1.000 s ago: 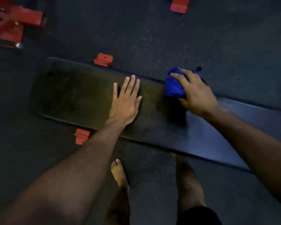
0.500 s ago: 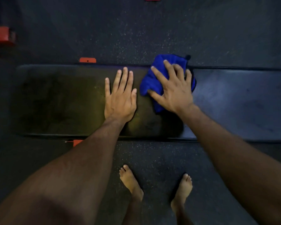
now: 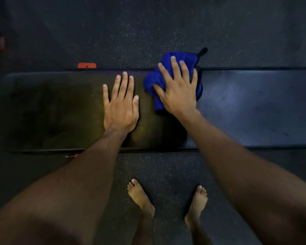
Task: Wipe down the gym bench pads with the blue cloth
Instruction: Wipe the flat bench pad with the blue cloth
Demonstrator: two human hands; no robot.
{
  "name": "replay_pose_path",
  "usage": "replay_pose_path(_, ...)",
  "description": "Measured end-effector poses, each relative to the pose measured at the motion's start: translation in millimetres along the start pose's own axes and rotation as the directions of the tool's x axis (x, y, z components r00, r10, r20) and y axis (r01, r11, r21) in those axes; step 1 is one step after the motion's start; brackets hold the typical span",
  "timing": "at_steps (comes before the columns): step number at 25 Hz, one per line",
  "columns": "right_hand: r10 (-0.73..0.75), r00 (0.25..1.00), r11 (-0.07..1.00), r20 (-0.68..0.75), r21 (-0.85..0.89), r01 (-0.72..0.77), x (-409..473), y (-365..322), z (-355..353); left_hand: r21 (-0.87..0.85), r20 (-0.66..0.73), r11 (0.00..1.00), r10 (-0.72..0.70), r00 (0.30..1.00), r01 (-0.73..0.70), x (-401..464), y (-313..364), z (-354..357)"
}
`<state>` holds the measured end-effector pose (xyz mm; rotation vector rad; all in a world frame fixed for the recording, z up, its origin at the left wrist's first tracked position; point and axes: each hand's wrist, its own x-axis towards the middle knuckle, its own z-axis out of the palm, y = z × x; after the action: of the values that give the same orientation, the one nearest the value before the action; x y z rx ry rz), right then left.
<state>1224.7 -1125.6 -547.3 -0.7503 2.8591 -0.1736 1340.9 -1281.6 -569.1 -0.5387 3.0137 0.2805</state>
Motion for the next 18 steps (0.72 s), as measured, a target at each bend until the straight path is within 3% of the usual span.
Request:
replay_pose_path(3,0.029,0.999,1.000,-0.030,0.002,-0.029,-1.7,-1.5,3.4,0.011,0.006,1.000,-0.002,1.000,0.002,0.9,2.2,-3.2)
replay_pose_path(9,-0.140,0.988,0.988,0.060,-0.053,0.143,-162.4,1.9,24.6,0.022,0.014,1.000,-0.002,1.000,0.002,0.7,-0.6,0.0)
replay_pose_path(12,-0.152,0.988,0.986,0.025,-0.064,0.153,-95.4,13.8,17.3,0.020,-0.002,1.000,0.003,1.000,-0.003,0.4,0.1,5.1)
replay_pose_path(15,-0.002,1.000,1.000,-0.023,0.008,0.002,3.2,8.9,2.2,0.013,-0.010,1.000,0.005,1.000,-0.005,3.1,-1.8,4.4)
replay_pose_path(18,0.047,0.997,0.994,-0.054,0.101,-0.042,14.3,6.6,-12.6,0.015,0.015,1.000,0.006,1.000,-0.006,1.5,3.4,2.3)
